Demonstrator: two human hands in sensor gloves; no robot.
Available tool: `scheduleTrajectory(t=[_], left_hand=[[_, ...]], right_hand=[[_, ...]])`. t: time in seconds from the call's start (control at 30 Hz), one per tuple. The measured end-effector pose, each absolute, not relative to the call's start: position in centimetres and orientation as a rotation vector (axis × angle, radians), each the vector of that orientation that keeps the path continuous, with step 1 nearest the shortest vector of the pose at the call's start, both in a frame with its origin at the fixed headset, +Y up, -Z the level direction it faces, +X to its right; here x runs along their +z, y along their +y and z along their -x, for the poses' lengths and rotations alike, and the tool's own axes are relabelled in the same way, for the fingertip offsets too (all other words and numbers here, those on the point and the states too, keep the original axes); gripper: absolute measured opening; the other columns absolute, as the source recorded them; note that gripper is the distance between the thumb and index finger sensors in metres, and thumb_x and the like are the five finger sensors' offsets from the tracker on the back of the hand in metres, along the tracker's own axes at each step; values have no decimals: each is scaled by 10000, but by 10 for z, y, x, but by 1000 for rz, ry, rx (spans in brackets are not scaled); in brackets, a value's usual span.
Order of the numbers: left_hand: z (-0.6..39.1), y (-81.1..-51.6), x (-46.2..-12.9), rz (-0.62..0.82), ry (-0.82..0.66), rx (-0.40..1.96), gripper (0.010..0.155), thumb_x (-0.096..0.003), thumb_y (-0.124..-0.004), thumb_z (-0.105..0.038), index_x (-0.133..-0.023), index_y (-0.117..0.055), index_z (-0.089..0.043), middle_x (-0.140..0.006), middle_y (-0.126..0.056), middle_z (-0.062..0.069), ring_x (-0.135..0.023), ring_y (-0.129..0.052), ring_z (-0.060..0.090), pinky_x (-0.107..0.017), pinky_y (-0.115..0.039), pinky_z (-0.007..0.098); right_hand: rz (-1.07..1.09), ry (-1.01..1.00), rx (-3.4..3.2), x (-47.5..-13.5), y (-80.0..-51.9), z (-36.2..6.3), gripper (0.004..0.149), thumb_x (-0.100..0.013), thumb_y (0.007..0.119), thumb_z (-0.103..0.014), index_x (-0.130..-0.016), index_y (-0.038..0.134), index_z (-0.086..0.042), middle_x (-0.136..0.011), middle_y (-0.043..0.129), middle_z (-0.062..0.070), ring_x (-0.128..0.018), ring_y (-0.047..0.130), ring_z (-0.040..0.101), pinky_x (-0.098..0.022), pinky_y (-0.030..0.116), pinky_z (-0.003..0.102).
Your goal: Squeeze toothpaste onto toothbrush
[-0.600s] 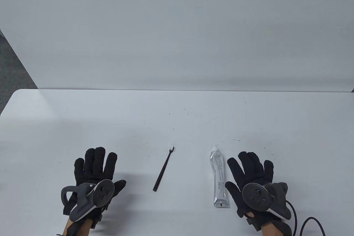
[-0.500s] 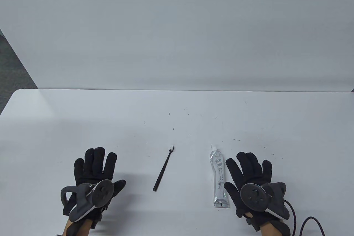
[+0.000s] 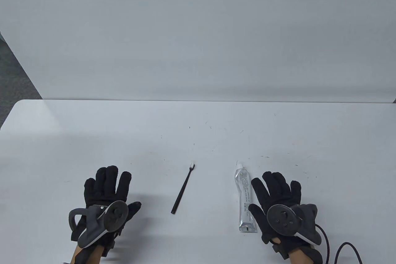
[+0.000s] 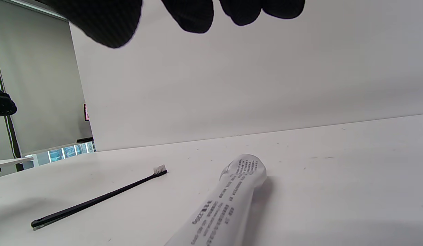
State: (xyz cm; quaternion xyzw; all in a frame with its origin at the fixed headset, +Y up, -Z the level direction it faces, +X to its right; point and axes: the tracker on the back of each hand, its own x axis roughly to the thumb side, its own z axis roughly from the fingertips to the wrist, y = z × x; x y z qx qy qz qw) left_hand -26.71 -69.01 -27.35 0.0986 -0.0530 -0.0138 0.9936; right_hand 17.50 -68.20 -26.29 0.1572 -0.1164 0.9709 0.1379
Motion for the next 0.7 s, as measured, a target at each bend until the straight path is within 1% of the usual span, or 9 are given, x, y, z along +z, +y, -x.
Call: scheduleTrajectory(t=[0.13, 0.2, 0.27, 0.37, 0.43, 0.53, 0.63, 0.7], left_hand=[[263, -691, -273, -188, -115, -43, 923, -357, -722, -699, -1112, -304, -370, -1194, -122, 96, -1142, -170, 414, -784, -291, 727], [260, -691, -273, -180, -120, -51, 923, -360, -721, -699, -1114, -302, -368, -1195, -119, 98, -1142, -166, 415, -784, -289, 728], [256, -692, -273, -172, -129, -57, 917, -362, -720, -699, -1115, -315, -367, -1196, -123, 99, -1143, -169, 416, -784, -293, 727], [248, -692, -272, -165, -143, -68, 906, -364, -719, -698, -1115, -339, -361, -1197, -133, 102, -1142, -180, 418, -784, -302, 725], [243, -692, -271, -158, -155, -72, 906, -365, -717, -700, -1116, -337, -363, -1198, -130, 103, -1143, -178, 419, -784, -303, 726], [235, -691, -268, -164, -183, -79, 904, -366, -717, -699, -1116, -340, -362, -1199, -138, 102, -1144, -185, 418, -785, -309, 724], [232, -690, -266, -162, -203, -77, 899, -367, -719, -697, -1115, -348, -361, -1199, -145, 105, -1144, -197, 419, -783, -319, 723], [231, -690, -265, -162, -208, -72, 896, -368, -719, -697, -1115, -355, -360, -1200, -154, 106, -1144, -209, 419, -784, -328, 721]], right_hand=[[-382, -391, 2770, -262, -682, -171, 653, -445, 693, -438, -1021, 572, -156, -1091, 503, 175, -981, 526, 524, -582, 400, 846], [-280, -419, 2745, -262, -683, -169, 641, -447, 692, -431, -1013, 592, -145, -1070, 552, 183, -951, 584, 526, -575, 457, 829], [-84, -400, 2712, -266, -685, -167, 642, -447, 692, -424, -1002, 602, -115, -1037, 595, 200, -897, 649, 539, -558, 552, 787], [103, -271, 2653, -277, -691, -161, 649, -444, 707, -431, -982, 616, -82, -1006, 603, 228, -819, 706, 533, -521, 640, 713], [174, -174, 2676, -287, -695, -156, 664, -444, 719, -444, -978, 609, -67, -997, 595, 238, -782, 727, 518, -501, 674, 675], [276, 40, 2771, -310, -706, -146, 686, -447, 721, -469, -974, 594, -48, -1006, 543, 245, -762, 754, 463, -481, 709, 628], [409, 249, 2771, -332, -723, -140, 704, -453, 712, -488, -978, 576, -41, -1017, 497, 257, -769, 738, 455, -484, 706, 617], [477, 312, 2775, -340, -731, -136, 705, -454, 710, -495, -975, 582, -37, -1020, 485, 260, -773, 732, 453, -488, 703, 615]])
